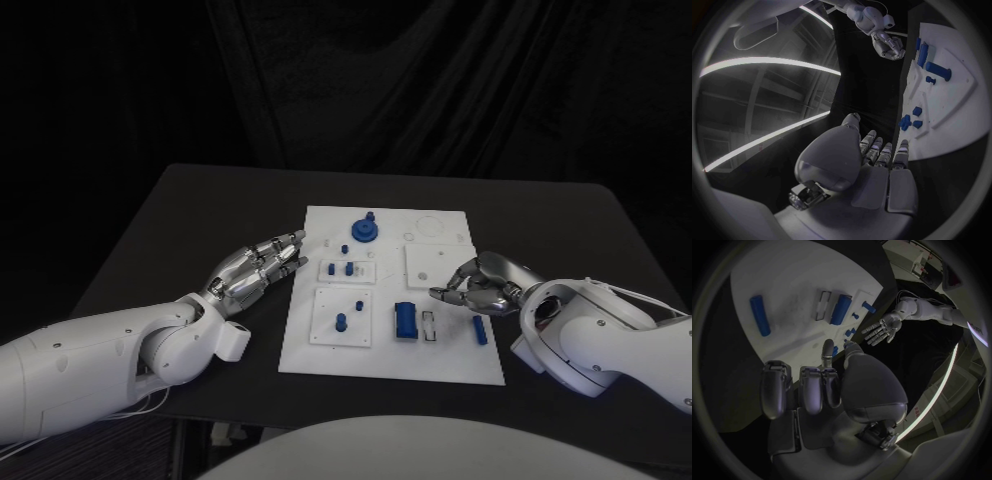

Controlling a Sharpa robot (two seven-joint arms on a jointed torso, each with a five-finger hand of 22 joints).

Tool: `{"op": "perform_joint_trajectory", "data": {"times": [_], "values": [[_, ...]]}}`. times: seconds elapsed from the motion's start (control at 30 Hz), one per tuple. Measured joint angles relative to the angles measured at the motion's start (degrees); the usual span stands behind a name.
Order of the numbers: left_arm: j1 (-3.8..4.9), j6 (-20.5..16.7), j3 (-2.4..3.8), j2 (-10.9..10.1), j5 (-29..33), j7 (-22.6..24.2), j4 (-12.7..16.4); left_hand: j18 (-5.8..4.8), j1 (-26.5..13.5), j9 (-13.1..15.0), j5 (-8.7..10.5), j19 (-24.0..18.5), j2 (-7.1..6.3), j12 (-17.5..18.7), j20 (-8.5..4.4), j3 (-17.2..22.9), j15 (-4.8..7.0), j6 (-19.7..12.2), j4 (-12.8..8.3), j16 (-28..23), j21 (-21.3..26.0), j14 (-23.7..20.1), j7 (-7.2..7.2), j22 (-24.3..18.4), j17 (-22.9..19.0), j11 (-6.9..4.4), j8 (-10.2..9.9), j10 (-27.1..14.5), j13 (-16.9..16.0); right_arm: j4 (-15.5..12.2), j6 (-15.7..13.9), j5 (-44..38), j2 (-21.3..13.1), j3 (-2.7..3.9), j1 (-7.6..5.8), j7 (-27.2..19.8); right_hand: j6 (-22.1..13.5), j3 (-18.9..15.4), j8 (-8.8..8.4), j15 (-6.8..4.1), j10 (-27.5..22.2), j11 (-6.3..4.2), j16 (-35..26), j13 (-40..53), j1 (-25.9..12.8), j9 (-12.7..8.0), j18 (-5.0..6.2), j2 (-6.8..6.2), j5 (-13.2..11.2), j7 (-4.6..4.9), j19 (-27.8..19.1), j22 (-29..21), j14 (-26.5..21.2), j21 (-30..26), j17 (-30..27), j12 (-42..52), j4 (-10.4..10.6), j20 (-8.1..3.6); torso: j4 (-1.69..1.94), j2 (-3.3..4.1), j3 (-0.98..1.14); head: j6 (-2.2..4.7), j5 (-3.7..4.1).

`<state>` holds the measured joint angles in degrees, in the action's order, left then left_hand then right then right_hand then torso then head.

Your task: Assemble the parts on the task board

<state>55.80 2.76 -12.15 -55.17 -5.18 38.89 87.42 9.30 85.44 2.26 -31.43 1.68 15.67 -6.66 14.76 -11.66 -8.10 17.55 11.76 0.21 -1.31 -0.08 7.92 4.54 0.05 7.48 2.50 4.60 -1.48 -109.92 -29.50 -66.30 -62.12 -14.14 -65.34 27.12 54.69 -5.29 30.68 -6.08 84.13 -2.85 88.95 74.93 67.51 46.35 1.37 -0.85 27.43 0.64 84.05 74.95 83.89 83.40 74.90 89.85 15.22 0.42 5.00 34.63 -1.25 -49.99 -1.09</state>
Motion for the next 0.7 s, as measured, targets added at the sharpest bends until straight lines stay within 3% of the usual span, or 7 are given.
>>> {"op": "perform_joint_trajectory", "data": {"times": [0.03, 0.17, 0.27, 0.7], "values": [[0.00, 0.0, 0.00, 0.0, 0.0, 0.0, 0.0, 0.00, 0.0, 0.0, 0.00, 0.0, 0.00, -0.2, 0.00, 0.0, 0.00, 0.0, 0.0, 0.0, 0.0, 0.0, 0.00, 0.0, 0.0, 0.00, 0.0, 0.0, 0.0, 0.0, 0.4, -0.1, -0.5, -0.01, -0.05, 0.3, -0.1, 0.4, 0.00, 0.00, -0.2, -0.20, 0.3, 0.0, 1.9, -0.1, 0.00, -0.02, 3.0, -0.07, 0.0, 0.0, 0.0, 0.9, 0.0, 0.0, -0.4, 0.00, 0.00, 0.00, 0.00, 0.00, 0.19], [0.00, 0.0, 0.00, -0.1, 0.0, 0.0, 0.1, 0.00, 0.0, 0.0, -0.23, 0.0, 0.00, -0.2, 0.00, 0.2, 0.00, 0.2, -0.2, 0.0, 0.0, 0.0, 0.18, 0.0, 0.0, 0.20, 0.0, 0.2, -0.1, -0.5, 2.6, -2.0, -2.7, -0.04, -0.17, 2.3, -0.1, 0.2, 0.00, 0.00, -0.2, -0.20, 0.5, 0.0, 2.7, -0.6, 0.00, -0.43, 6.3, -0.07, 0.0, 0.0, 0.0, 1.3, 0.0, 0.0, 0.2, 0.00, 0.03, 0.01, -0.02, 0.00, 0.74], [0.00, -0.1, 0.00, -0.1, 0.0, 0.0, 0.1, 0.00, 0.0, 0.0, -0.23, 0.0, 0.00, -0.2, 0.00, 0.2, 0.00, 0.2, -0.2, 0.0, 0.0, 0.0, 0.18, 0.0, 0.0, 0.21, 0.0, 0.2, -0.1, -1.0, 4.3, -5.4, -4.2, -0.08, -0.18, 4.4, -0.7, -0.5, -0.76, 0.00, -0.2, -0.20, 0.4, 0.0, 2.7, -1.2, 0.00, -0.46, 6.5, 0.56, 0.0, 0.0, 0.0, 1.3, 0.0, 0.0, 1.0, 0.00, 0.06, 0.02, -0.03, 0.00, 1.29], [-0.01, -0.2, -0.01, -0.4, 0.0, 0.0, 0.1, 0.00, 0.0, 0.0, -0.23, 0.0, 0.00, -0.6, 0.00, 0.2, 0.00, 0.4, -0.5, 0.0, 0.0, 0.0, 0.38, 0.0, 0.0, 0.40, 0.2, 0.4, -0.1, -3.5, 9.0, -24.8, -7.8, -0.13, 0.42, 9.7, -1.3, -1.1, -1.73, 0.00, 0.0, 0.00, 0.4, 0.0, 1.2, -2.3, 0.00, -0.65, 6.5, 0.76, 0.0, 0.0, 0.0, 1.3, 0.0, 0.0, 1.6, 0.00, 0.07, 0.03, -0.13, 0.00, 2.87]]}}
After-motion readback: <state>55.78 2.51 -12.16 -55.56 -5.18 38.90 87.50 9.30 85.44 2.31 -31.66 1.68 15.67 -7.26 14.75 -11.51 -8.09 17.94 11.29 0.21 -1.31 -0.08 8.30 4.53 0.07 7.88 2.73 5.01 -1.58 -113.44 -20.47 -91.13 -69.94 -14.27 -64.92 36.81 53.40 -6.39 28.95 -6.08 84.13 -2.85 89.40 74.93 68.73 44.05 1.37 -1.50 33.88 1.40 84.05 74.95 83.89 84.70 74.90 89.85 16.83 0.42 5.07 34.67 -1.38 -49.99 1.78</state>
